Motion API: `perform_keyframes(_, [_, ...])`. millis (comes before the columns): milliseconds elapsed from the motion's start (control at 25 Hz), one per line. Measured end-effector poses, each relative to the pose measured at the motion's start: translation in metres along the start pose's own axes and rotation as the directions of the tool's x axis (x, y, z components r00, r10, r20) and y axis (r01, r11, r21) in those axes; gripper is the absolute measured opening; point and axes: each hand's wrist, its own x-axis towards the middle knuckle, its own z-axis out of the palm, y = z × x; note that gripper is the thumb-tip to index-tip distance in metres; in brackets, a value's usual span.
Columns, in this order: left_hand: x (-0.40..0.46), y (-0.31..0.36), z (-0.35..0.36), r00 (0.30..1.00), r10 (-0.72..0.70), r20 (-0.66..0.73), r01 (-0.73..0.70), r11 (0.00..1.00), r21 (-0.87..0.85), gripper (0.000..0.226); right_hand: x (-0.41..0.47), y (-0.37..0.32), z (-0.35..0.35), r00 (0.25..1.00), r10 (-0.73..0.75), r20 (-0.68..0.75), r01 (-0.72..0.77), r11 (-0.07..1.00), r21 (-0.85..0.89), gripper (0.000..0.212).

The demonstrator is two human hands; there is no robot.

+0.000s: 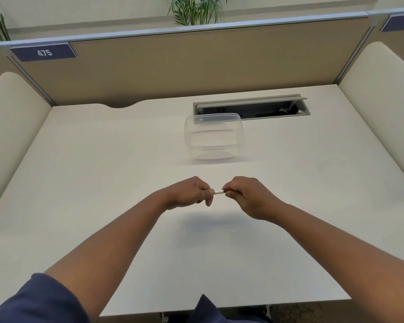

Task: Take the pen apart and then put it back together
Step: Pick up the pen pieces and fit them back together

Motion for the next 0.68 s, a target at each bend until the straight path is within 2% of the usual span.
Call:
perform_keyframes(80, [-0.001, -0.001, -0.004, 0.999, -0.008, 0.052, 0.011, 0.998, -0.060, 0.036, -0.002, 0.005, 0.000, 0.990, -0.099, -0.096, 0.097, 0.995, -0.023, 0.011])
perform_keyframes(200, [0.000, 0.000, -0.008, 0.996, -0.024, 0.088, 0.031, 0.996, -0.086, 0.035, -0.003, 0.007, -0.001, 0.966, -0.174, -0.193, 0.164, 0.984, -0.065, 0.008])
perform_keyframes(480, [0.000, 0.001, -0.011, 0.979, -0.059, 0.193, 0.089, 0.984, -0.151, 0.032, -0.002, 0.005, 0.000, 0.899, -0.400, -0.179, 0.321, 0.879, -0.351, 0.004])
perform_keyframes(600, [-0.002, 0.002, -0.006, 0.986, -0.045, 0.161, 0.071, 0.986, -0.154, 0.033, -0.003, 0.002, 0.001, 0.898, -0.399, -0.183, 0.314, 0.875, -0.369, 0.006])
perform_keyframes(680, [-0.002, 0.004, 0.001, 0.996, -0.024, 0.087, 0.035, 0.991, -0.130, 0.037, -0.005, -0.003, 0.004, 0.925, -0.313, -0.216, 0.241, 0.922, -0.304, 0.010])
